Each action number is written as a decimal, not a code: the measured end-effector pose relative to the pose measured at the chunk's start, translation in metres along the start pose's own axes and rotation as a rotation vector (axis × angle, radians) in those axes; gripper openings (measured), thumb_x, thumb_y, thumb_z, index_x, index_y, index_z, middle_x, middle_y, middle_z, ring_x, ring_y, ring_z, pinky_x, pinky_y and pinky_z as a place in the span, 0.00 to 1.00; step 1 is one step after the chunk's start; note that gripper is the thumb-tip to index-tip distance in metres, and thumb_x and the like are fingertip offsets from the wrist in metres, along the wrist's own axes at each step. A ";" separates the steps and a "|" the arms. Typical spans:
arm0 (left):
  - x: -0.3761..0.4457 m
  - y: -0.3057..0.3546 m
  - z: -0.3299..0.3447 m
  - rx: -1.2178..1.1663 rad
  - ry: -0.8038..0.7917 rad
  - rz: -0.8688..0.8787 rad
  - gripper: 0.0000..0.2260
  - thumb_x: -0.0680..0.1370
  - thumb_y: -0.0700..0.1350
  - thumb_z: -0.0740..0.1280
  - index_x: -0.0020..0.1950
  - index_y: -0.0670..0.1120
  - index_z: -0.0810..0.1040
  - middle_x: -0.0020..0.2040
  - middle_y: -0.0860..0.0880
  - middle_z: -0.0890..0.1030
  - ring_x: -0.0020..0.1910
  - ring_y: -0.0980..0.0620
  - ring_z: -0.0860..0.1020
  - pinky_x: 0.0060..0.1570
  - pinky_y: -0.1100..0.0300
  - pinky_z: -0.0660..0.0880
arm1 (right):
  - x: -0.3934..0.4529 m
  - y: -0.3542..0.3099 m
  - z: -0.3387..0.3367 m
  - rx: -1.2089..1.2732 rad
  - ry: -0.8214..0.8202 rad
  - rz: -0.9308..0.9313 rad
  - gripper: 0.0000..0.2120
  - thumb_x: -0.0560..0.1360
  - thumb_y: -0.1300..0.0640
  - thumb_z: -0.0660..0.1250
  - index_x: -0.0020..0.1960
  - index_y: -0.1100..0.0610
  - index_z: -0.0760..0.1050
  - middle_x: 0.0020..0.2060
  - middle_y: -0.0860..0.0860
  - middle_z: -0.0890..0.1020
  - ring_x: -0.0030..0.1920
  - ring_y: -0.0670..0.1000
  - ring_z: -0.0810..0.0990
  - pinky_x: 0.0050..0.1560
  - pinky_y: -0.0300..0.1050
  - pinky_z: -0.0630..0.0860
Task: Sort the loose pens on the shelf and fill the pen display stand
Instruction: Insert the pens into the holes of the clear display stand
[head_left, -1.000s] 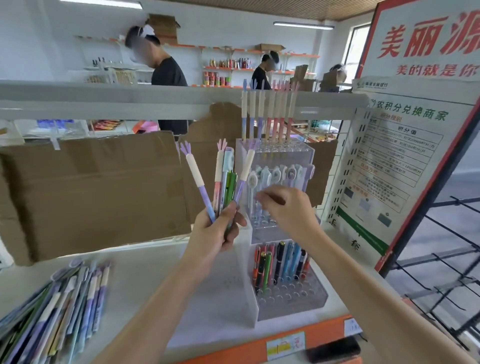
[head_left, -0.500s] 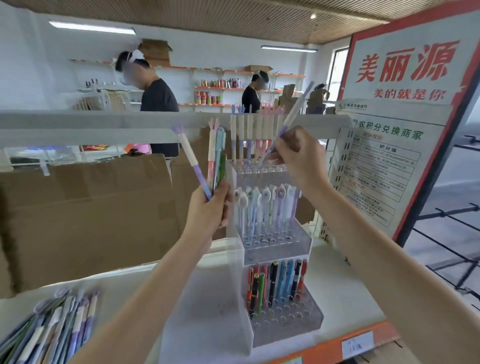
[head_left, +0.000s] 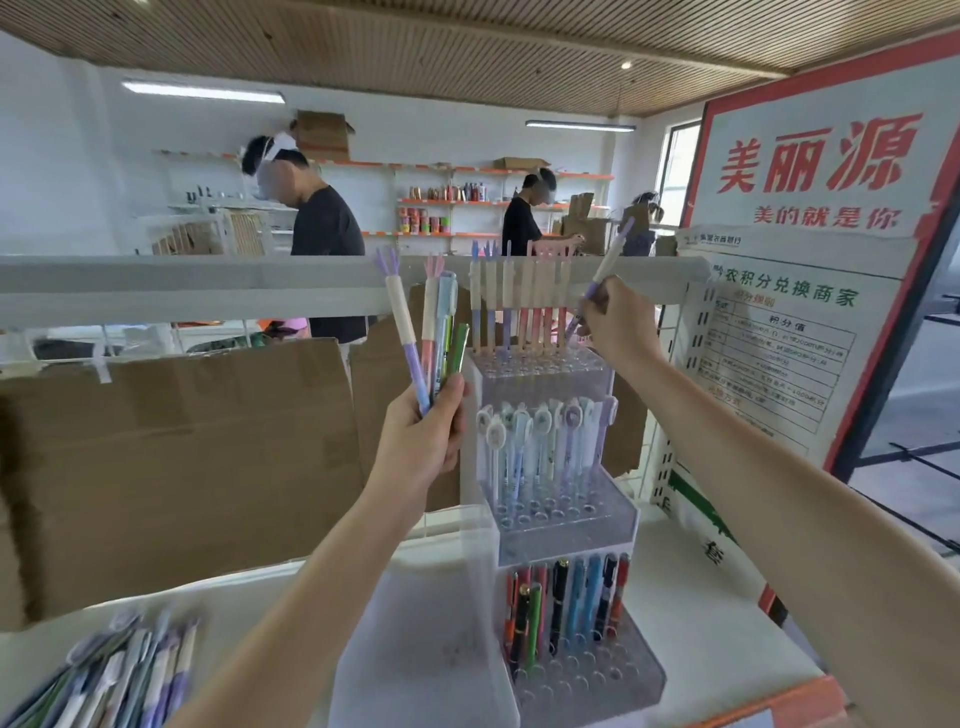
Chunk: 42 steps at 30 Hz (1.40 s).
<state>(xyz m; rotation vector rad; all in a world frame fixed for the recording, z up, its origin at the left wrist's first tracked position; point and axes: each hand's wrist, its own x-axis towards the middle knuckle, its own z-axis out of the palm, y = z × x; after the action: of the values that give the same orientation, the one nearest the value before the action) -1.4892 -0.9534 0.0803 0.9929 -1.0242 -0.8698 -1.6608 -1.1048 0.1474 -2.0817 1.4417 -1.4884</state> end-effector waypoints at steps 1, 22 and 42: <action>0.001 0.000 0.000 0.001 0.000 -0.005 0.15 0.80 0.47 0.62 0.51 0.33 0.74 0.27 0.50 0.69 0.21 0.56 0.62 0.19 0.66 0.58 | 0.002 0.001 0.000 -0.027 0.010 -0.021 0.03 0.79 0.61 0.61 0.49 0.60 0.72 0.41 0.56 0.80 0.39 0.54 0.80 0.39 0.48 0.78; -0.009 0.001 0.014 0.002 -0.080 -0.012 0.08 0.81 0.44 0.60 0.45 0.41 0.74 0.28 0.50 0.69 0.22 0.57 0.62 0.19 0.67 0.58 | 0.004 0.014 0.005 -0.304 -0.225 -0.052 0.09 0.80 0.61 0.57 0.48 0.65 0.73 0.38 0.58 0.75 0.39 0.54 0.72 0.30 0.40 0.63; -0.030 -0.014 -0.007 -0.077 -0.094 0.012 0.08 0.81 0.37 0.59 0.44 0.40 0.74 0.30 0.47 0.75 0.24 0.54 0.63 0.20 0.65 0.58 | -0.125 -0.045 0.015 0.337 -0.561 -0.106 0.07 0.74 0.52 0.69 0.43 0.55 0.82 0.30 0.43 0.80 0.31 0.38 0.74 0.37 0.33 0.69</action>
<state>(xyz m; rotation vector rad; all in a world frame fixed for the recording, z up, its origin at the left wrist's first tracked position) -1.4927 -0.9281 0.0575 0.8867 -1.0670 -0.9466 -1.6238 -0.9882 0.0925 -2.1377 0.8235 -0.9677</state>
